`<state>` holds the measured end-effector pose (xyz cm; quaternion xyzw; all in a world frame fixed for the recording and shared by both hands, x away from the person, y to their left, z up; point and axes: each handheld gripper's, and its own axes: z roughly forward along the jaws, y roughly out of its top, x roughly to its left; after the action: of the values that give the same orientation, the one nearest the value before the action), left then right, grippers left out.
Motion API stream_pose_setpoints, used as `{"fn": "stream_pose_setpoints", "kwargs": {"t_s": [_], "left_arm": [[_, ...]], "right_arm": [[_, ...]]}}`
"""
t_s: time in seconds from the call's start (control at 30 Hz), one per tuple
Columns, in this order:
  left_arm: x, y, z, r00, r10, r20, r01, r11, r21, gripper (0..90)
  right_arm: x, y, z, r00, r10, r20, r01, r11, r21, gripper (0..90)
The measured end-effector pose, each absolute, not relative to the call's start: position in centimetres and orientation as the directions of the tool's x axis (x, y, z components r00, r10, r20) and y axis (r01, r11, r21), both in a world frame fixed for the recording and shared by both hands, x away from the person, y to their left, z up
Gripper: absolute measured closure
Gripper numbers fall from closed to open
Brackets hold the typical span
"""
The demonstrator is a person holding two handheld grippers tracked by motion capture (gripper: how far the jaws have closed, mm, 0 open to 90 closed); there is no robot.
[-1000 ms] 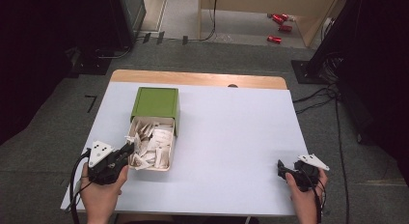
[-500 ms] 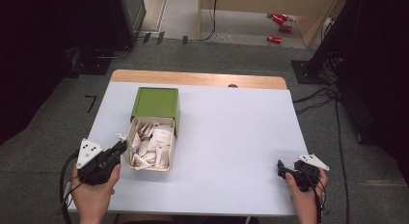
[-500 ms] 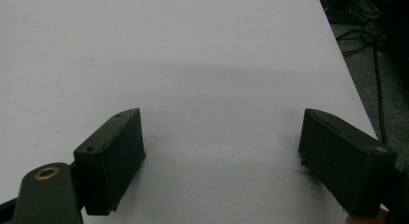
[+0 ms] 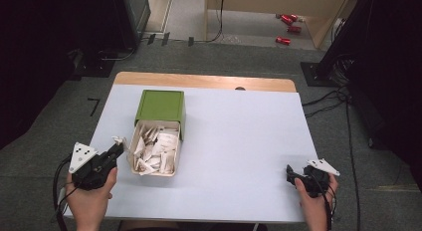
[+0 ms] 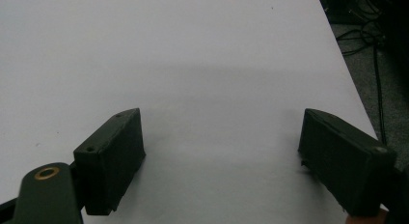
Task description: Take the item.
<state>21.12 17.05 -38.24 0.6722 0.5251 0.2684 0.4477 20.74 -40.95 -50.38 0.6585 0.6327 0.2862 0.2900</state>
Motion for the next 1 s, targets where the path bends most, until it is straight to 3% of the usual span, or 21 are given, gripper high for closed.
{"fn": "stream_pose_setpoints", "kwargs": {"t_s": [1.0], "left_arm": [[23.1,19.9,-43.6,0.197,0.974,-0.113,0.560,-0.017,0.828,87.4]], "right_arm": [[20.7,-41.0,-50.4,0.036,0.999,0.010,0.667,-0.032,0.744,15.9]]}}
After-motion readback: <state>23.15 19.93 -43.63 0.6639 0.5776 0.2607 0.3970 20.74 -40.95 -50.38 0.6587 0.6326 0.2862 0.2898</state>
